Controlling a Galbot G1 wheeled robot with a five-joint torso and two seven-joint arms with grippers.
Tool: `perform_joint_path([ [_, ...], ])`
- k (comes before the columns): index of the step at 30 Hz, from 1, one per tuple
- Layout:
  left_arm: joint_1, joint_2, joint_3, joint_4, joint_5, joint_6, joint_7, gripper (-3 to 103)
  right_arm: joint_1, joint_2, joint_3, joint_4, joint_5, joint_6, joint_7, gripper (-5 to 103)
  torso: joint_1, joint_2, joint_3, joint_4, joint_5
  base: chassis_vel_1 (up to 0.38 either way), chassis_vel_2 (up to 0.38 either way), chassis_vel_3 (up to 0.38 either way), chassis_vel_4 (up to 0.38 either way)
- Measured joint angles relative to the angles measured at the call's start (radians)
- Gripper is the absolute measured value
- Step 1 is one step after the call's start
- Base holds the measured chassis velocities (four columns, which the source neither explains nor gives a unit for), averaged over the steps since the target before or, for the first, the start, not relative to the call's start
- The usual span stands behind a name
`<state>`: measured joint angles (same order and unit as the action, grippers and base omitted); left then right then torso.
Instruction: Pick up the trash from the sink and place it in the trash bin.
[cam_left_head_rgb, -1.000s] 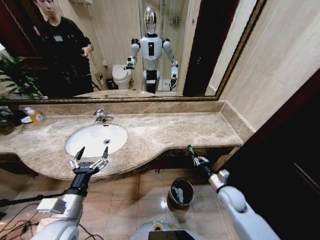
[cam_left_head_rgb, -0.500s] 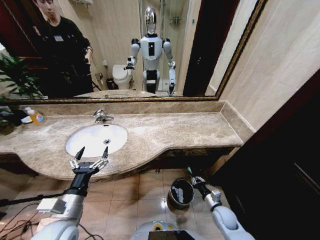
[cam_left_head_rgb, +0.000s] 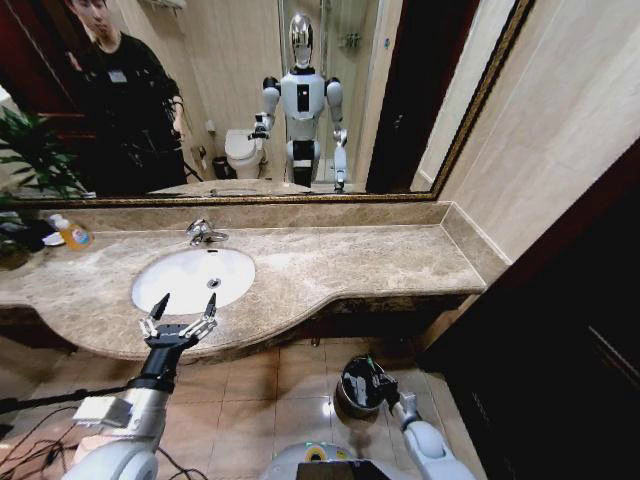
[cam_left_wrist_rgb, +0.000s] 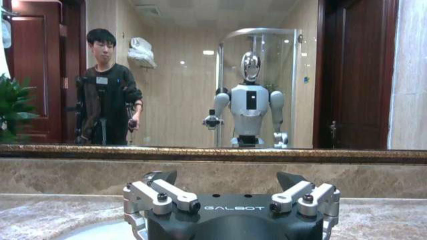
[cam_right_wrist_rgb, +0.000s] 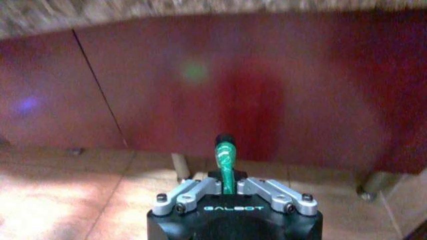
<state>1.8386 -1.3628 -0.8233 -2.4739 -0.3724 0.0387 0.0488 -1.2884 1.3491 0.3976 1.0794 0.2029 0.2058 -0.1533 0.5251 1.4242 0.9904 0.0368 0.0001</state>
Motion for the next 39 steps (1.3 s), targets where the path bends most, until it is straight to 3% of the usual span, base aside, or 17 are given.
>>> perform_joint_path([
  [8,0.000,0.000,0.000,0.000,0.000,0.000,0.000,100,0.090,0.023,-0.006,-0.173,-0.010,0.024,0.038,7,0.000,0.000,0.000,0.0000,-0.0001,0.000,0.000,0.000,0.000],
  [20,0.000,0.000,0.000,0.000,0.000,0.000,0.000,100,0.097,0.053,-0.010,-0.156,-0.015,-0.002,0.093,4,0.000,0.000,0.000,0.0000,-0.0002,0.000,0.000,0.000,0.000],
  [25,0.000,0.000,0.000,0.000,0.000,0.000,0.000,100,0.099,0.053,-0.010,-0.155,-0.017,0.007,0.106,24,0.000,0.000,0.000,0.0000,-0.0001,0.000,0.000,0.000,0.000],
  [26,0.000,0.000,0.000,0.000,0.000,0.000,0.000,100,0.099,0.053,-0.010,-0.155,-0.017,0.007,0.106,24,0.000,0.000,0.000,0.0000,-0.0001,0.000,0.000,0.000,0.000],
  [29,0.000,0.000,0.000,0.000,0.000,0.000,0.000,100,0.096,0.051,-0.008,-0.152,-0.017,0.009,0.113,40,0.000,0.000,0.000,0.0000,-0.0001,0.000,0.000,0.000,0.000],
  [32,0.000,0.000,0.000,0.000,0.000,0.000,0.000,100,0.095,0.049,-0.006,-0.152,-0.016,0.011,0.114,44,0.000,0.000,0.000,0.0000,0.0000,0.000,0.000,0.000,0.000],
  [33,0.000,0.000,0.000,0.000,0.000,0.000,0.000,100,0.095,0.047,-0.006,-0.152,-0.014,0.012,0.115,56,0.000,0.000,0.000,0.0000,-0.0001,0.000,0.000,0.000,0.000],
  [38,0.000,0.000,0.000,0.000,0.000,0.000,0.000,100,0.091,0.041,-0.005,-0.147,-0.007,0.013,0.115,66,0.000,0.000,0.000,0.0000,-0.0001,0.000,0.000,0.000,0.000],
  [39,0.000,0.000,0.000,0.000,0.000,0.000,0.000,100,0.089,0.039,-0.005,-0.145,-0.005,0.014,0.115,78,0.000,0.000,0.000,0.0000,-0.0001,0.000,0.000,0.000,0.000],
])
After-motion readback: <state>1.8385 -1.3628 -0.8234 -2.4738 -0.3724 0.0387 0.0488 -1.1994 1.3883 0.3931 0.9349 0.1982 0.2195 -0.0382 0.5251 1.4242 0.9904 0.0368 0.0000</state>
